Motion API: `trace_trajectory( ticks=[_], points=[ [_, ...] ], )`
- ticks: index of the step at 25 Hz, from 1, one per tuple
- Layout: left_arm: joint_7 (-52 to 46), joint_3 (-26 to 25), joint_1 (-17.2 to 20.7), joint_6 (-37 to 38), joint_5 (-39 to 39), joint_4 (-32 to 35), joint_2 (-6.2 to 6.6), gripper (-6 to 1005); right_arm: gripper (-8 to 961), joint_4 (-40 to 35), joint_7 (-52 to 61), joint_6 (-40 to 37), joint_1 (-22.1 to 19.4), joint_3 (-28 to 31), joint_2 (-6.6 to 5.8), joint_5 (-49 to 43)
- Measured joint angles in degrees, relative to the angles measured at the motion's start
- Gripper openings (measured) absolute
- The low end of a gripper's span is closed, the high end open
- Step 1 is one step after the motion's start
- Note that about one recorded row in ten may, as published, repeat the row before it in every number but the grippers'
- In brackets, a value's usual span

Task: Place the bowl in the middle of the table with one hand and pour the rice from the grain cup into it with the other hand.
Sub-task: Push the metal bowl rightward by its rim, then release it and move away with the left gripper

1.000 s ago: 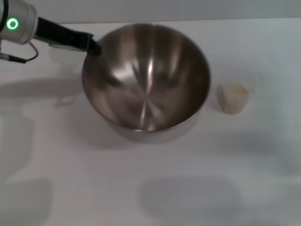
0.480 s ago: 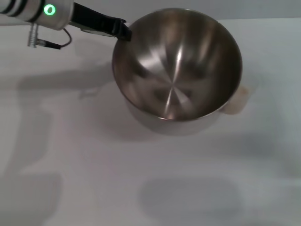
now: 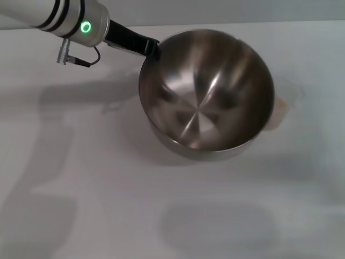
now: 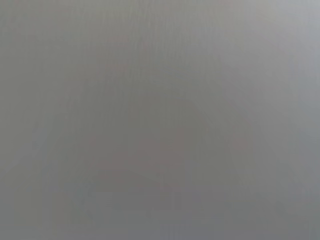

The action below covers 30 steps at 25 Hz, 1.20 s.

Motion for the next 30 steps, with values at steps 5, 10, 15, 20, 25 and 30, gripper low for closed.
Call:
trace_trajectory(
  ticks=[5, 10, 15, 20, 25, 30],
  points=[
    [0.0, 0.42, 0.09, 1.62, 0.46, 0.57, 0.0, 51, 589, 0.0, 0.01, 0.0, -0.05, 0.0, 0.0, 0.0],
    [0.0, 0.76, 0.35, 2.28, 2.14, 0.72, 0.06, 53, 589, 0.05, 0.01, 0.0, -0.14, 0.0, 0.03, 0.0],
    [-0.01, 0.79, 0.49, 2.47, 2.56, 1.41, 0.17, 55, 589, 0.47, 0.01, -0.12, -0.31, 0.0, 0.09, 0.0],
    [-0.01, 0.53, 0.68, 3.59, 2.58, 1.48, 0.18, 56, 589, 0.63, 0.01, -0.67, -0.47, 0.0, 0.09, 0.0],
    [-0.01, 0.4, 0.8, 4.82, 2.6, 2.16, 0.18, 58, 589, 0.71, 0.0, -0.7, -0.47, 0.0, 0.09, 0.0],
    [-0.01, 0.29, 0.64, 6.41, 2.63, 3.31, 0.22, 108, 589, 0.8, 0.01, -0.76, -0.45, 0.0, 0.09, 0.0]
  ],
)
